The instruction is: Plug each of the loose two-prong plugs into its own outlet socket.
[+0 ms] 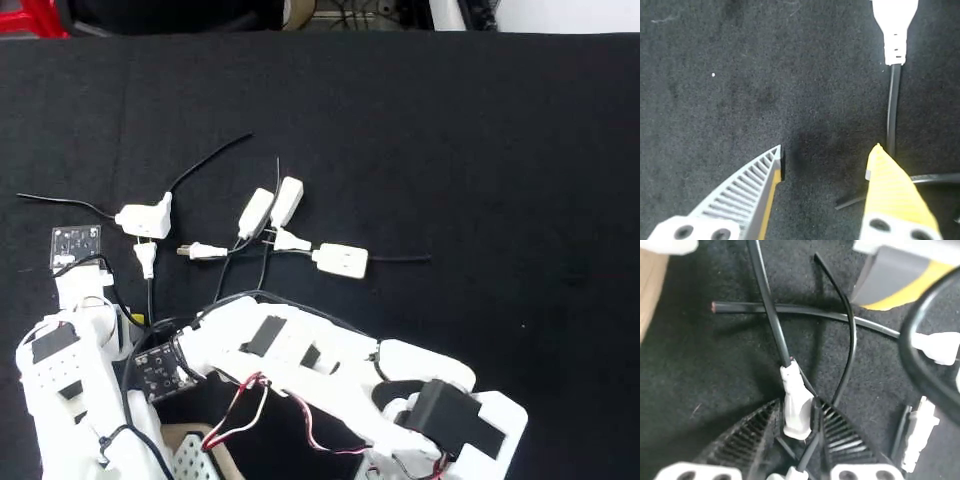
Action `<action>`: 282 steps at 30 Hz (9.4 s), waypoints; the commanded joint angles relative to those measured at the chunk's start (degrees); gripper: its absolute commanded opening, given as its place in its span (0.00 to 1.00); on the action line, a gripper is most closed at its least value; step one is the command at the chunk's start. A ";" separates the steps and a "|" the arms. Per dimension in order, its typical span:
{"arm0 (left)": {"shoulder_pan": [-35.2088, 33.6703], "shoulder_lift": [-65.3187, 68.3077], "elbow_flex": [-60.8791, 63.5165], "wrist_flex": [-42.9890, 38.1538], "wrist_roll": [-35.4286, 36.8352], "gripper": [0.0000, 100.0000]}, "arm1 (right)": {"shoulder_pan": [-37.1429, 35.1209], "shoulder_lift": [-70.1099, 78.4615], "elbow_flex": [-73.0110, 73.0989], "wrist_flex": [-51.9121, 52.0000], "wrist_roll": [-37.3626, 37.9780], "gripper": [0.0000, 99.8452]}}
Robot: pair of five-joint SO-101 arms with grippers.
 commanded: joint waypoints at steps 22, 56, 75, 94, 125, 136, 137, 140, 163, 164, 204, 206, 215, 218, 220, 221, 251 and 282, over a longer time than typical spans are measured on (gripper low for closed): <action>0.13 -0.70 -0.22 -0.97 0.53 0.27 | 2.55 -14.02 -3.65 14.24 -2.02 0.01; 0.22 -0.70 -0.13 -0.79 0.53 0.27 | 50.81 -15.96 -9.63 52.40 -18.20 0.01; 0.22 -0.70 -0.04 -0.97 0.53 0.27 | 47.12 14.37 -17.01 48.79 -14.51 0.06; 0.22 -0.70 -0.04 -0.97 0.53 0.27 | 46.95 1.27 -22.02 60.13 -14.51 0.01; 34.77 -47.03 8.31 1.67 8.26 0.27 | 21.98 -51.12 3.47 7.91 -62.51 0.01; 41.19 -51.34 12.18 -1.67 15.82 0.27 | 18.99 -51.21 14.11 -9.67 -77.45 0.01; 41.19 -51.34 12.18 -1.67 15.82 0.27 | 18.99 -51.21 16.48 -13.63 -79.12 0.01; 41.27 -51.34 10.77 -1.67 16.09 0.27 | 18.81 -51.21 23.25 -25.14 -77.80 0.01; 39.43 -51.25 10.24 -5.36 18.20 0.27 | 15.21 -51.12 14.99 3.08 -79.56 0.01; 39.43 -51.25 10.24 -5.36 18.20 0.27 | 15.21 -51.12 14.11 4.66 -79.56 0.01; 17.71 -51.25 12.88 11.52 5.98 0.27 | 32.88 -50.68 12.44 32.00 -80.88 0.01; 22.90 -50.99 12.79 6.68 6.33 0.27 | 40.79 -50.59 7.52 35.87 -77.98 0.01; 40.13 -39.38 2.42 7.12 5.27 0.27 | 58.46 -50.59 -8.66 52.57 -74.73 0.01; 46.37 -30.24 -3.21 10.37 -1.85 0.27 | 61.10 -50.59 -7.43 52.13 -69.63 0.02; 50.07 -23.65 -6.46 11.52 -5.36 0.27 | 61.80 -50.59 -6.73 52.04 -64.18 0.02; 51.65 -20.48 -7.87 11.60 -7.03 0.27 | 61.89 -50.59 -6.64 51.87 -60.40 0.02; 68.18 28.22 -26.15 3.96 -26.73 0.27 | 81.76 -20.70 -7.52 31.74 -41.93 0.01; 68.26 28.31 -28.88 2.20 0.35 0.07 | 80.79 -27.65 -2.59 30.42 -42.29 0.01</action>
